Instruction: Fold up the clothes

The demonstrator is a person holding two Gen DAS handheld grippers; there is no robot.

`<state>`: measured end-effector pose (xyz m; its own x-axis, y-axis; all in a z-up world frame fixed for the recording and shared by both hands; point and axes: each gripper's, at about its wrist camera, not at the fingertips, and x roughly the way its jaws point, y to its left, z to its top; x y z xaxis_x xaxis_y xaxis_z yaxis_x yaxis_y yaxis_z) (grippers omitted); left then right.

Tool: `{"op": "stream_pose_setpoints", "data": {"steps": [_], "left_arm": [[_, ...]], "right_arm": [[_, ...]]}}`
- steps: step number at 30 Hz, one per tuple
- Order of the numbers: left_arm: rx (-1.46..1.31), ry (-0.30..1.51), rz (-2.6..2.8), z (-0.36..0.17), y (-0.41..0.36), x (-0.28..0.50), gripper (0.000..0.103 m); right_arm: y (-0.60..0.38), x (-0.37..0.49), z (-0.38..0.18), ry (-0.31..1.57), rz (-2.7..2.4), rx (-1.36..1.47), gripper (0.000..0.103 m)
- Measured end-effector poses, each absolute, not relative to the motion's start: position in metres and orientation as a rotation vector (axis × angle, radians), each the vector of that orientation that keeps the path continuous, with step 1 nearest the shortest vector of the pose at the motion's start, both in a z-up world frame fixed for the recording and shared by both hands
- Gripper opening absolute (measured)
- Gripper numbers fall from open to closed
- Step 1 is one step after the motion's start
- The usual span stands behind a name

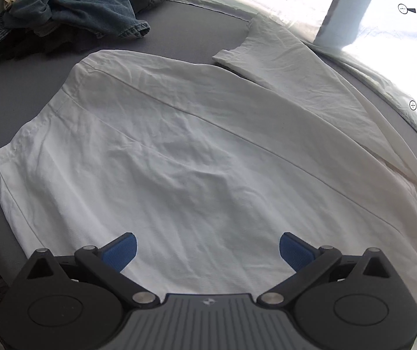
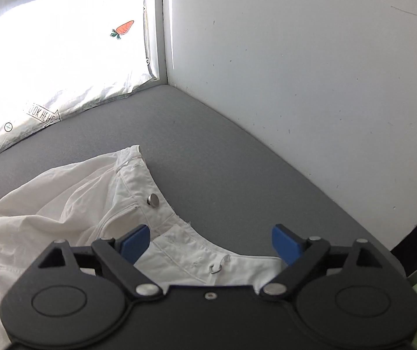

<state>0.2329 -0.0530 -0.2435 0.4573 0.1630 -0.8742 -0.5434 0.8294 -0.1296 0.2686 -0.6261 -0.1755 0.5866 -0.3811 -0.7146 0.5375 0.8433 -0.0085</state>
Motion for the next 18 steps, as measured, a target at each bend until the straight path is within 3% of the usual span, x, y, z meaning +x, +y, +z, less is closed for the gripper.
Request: {"op": "stream_pose_setpoints", "data": {"steps": [8,18], "left_arm": [[-0.420,0.987,0.421,-0.241,-0.043,0.279,0.103],[-0.499,0.954,0.428,-0.232,-0.012,0.360,0.103]], "right_arm": [[-0.586,0.337,-0.193,0.781,-0.345,0.207,0.103],[-0.570,0.417,-0.267,0.822,-0.483,0.185,0.103]]}}
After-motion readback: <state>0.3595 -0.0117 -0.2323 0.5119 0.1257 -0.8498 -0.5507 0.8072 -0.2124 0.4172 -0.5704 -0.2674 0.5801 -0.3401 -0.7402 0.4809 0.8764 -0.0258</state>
